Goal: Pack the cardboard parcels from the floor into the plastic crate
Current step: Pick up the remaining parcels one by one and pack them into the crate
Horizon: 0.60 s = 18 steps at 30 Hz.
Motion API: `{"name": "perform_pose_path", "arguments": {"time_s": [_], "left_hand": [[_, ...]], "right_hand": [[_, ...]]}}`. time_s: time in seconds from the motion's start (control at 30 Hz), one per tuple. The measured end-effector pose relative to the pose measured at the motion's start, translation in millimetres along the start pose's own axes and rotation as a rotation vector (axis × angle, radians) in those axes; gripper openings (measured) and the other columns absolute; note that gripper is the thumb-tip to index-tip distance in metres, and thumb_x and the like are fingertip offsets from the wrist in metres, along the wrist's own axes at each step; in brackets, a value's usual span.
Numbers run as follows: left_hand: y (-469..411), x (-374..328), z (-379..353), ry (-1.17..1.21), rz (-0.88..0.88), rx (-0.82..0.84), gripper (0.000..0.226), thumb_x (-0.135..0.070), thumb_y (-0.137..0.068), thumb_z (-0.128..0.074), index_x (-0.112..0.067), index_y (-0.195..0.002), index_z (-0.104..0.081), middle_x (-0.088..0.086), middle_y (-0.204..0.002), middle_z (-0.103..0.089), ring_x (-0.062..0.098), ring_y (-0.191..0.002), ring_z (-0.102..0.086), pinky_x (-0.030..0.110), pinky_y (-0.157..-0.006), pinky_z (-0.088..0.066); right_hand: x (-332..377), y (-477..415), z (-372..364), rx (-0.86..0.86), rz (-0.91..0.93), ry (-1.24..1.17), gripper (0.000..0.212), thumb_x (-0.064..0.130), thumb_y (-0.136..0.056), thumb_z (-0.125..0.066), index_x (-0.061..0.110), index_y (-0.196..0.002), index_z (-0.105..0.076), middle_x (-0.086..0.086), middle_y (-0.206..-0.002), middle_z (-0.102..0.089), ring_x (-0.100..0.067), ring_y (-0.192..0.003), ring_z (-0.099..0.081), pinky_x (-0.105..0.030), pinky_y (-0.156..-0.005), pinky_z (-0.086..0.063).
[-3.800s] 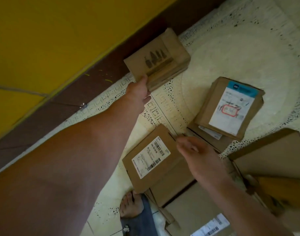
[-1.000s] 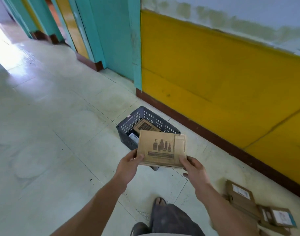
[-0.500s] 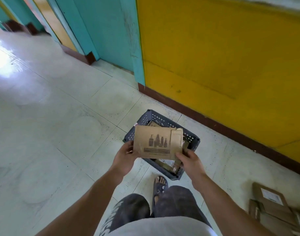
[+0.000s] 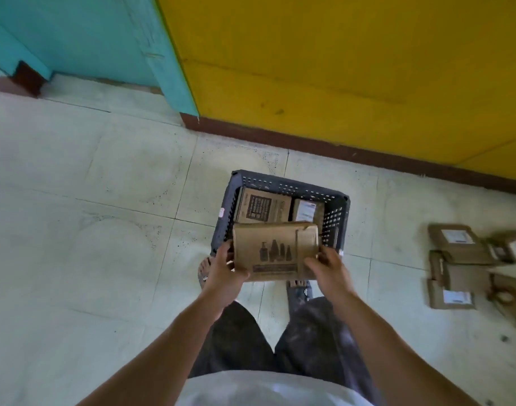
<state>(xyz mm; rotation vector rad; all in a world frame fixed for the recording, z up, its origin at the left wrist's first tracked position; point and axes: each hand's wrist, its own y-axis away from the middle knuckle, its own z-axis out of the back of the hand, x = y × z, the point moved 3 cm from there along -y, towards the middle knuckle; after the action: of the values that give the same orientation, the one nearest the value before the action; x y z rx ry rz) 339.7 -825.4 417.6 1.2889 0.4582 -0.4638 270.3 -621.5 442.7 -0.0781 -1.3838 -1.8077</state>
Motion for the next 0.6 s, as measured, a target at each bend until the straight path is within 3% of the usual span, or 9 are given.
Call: {"name": "perform_pose_path", "arguments": {"time_s": [0.07,0.13,0.3,0.53,0.6], "left_hand": [[-21.7,4.5,12.2,-0.027,0.036,0.048,0.064,-0.017,-0.082,-0.068,-0.031,-0.138,-0.038,-0.009,-0.119,-0.061,0.017,-0.113,-0.057,0.045,-0.096,-0.050],[-46.0,9.3,19.5,-0.026,0.052,0.076,0.061,-0.020,-0.083,-0.066,-0.031,-0.138,-0.039,-0.006,-0.124,-0.060,0.020,-0.117,-0.055,0.049,-0.101,-0.045],[-121.2,44.5,15.9,-0.029,0.106,0.080,0.048,-0.016,-0.081,-0.067,-0.032,-0.124,-0.053,-0.007,-0.113,-0.066,0.016,-0.107,-0.062,0.045,-0.095,-0.050],[-242.7,100.0,-19.8,-0.093,0.147,0.059,0.031,-0.016,-0.090,-0.058,-0.031,-0.116,-0.055,-0.008,-0.104,-0.066,0.012,-0.097,-0.061,0.033,-0.081,-0.048],[-276.5,117.4,-28.4,-0.154,0.157,0.057,0.032,-0.021,-0.089,-0.057,-0.031,-0.119,-0.055,-0.006,-0.106,-0.066,0.015,-0.098,-0.061,0.034,-0.084,-0.047]], "right_hand": [[-7.1,-9.3,-19.9,-0.044,-0.063,-0.047,0.020,0.021,-0.092,-0.058,0.021,-0.112,-0.059,0.004,-0.092,-0.062,-0.005,-0.073,-0.055,-0.021,-0.056,-0.039],[-11.9,-23.0,-36.8,-0.084,-0.097,-0.102,0.016,0.017,-0.090,-0.058,0.020,-0.106,-0.062,0.004,-0.092,-0.063,-0.004,-0.077,-0.055,-0.023,-0.060,-0.040],[-42.6,-84.6,-77.9,-0.101,-0.184,-0.191,0.032,0.025,-0.089,-0.059,0.027,-0.121,-0.058,0.008,-0.107,-0.066,-0.006,-0.091,-0.060,-0.029,-0.076,-0.047],[-100.1,-210.6,-128.0,-0.085,-0.224,-0.122,0.018,0.024,-0.086,-0.056,0.026,-0.103,-0.064,0.005,-0.090,-0.070,-0.018,-0.084,-0.066,-0.036,-0.072,-0.050],[-116.8,-243.5,-144.7,-0.074,-0.239,-0.089,0.020,0.025,-0.088,-0.054,0.027,-0.105,-0.064,0.003,-0.090,-0.071,-0.019,-0.083,-0.066,-0.035,-0.070,-0.050]]}}
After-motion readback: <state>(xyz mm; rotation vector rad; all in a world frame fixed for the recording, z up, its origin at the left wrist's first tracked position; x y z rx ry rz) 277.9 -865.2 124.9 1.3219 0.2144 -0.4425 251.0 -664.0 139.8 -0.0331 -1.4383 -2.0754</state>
